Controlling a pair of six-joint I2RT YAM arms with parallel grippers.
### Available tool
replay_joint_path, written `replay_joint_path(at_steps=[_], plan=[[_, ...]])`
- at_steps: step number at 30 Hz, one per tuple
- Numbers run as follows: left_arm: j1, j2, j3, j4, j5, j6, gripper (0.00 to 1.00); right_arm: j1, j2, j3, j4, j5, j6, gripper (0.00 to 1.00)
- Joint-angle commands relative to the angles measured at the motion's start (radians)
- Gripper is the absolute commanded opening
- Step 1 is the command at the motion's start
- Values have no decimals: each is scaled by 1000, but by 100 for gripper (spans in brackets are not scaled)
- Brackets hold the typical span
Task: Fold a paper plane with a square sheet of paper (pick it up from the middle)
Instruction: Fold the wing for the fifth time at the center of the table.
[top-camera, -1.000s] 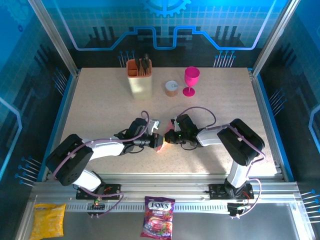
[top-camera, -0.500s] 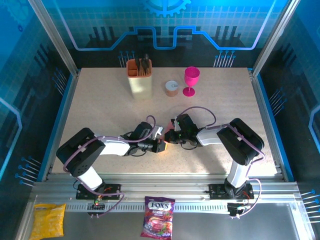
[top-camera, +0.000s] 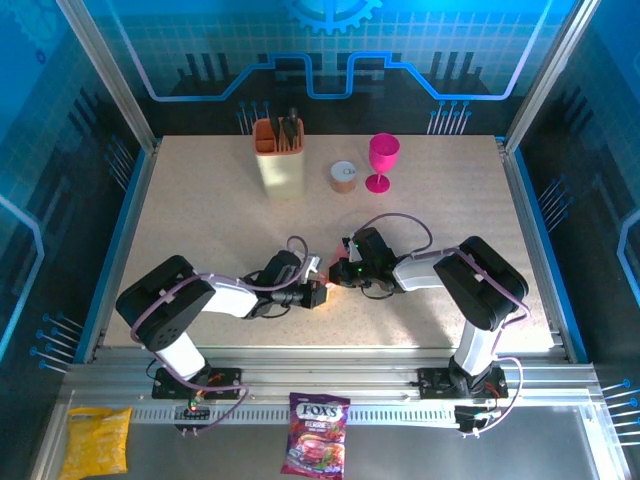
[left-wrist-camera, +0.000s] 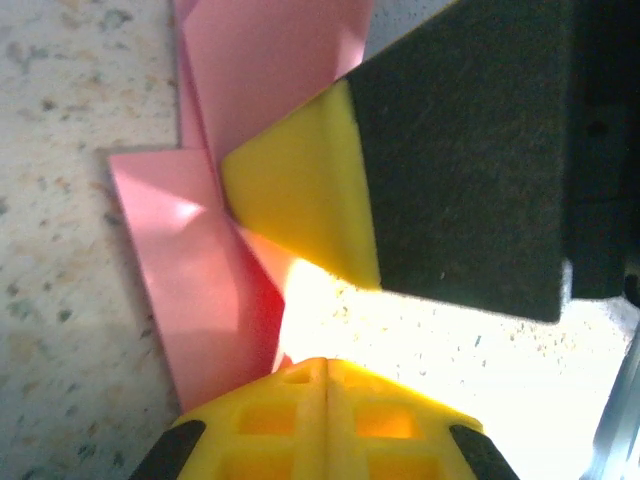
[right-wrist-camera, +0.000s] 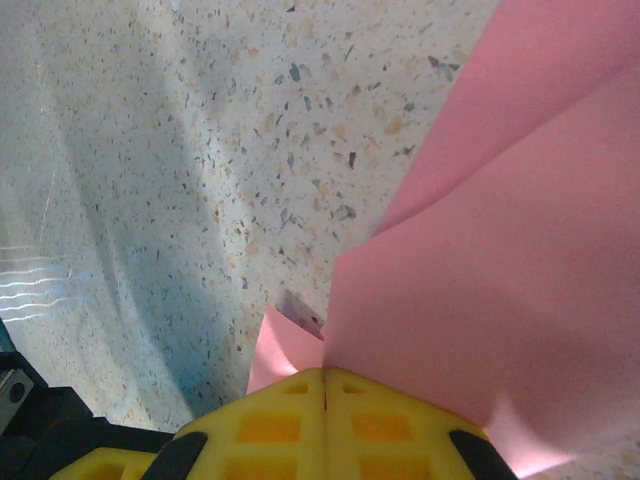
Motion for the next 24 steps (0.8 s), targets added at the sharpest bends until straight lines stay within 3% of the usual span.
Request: replay_joint_path(at_steps=[1,9,17,21,24], plan=[[-14,5,-126,-74,-54,-86,0,-6,89,-40,-161,88,13,0],[-117,-21,-261,-44,-116,-214,0,-7,97,-46,-155,84,24,0],[-151,-321,-153,-551,-289,-166,0,-10,117,-38,-149,68,33,0],[-152,-472,-86,-633,-352,-77,0,-11,128,-34,-140,58,39,0],[-152,-443,5,-634,-355,2,0,-8,134,-30,-143,56,37,0]])
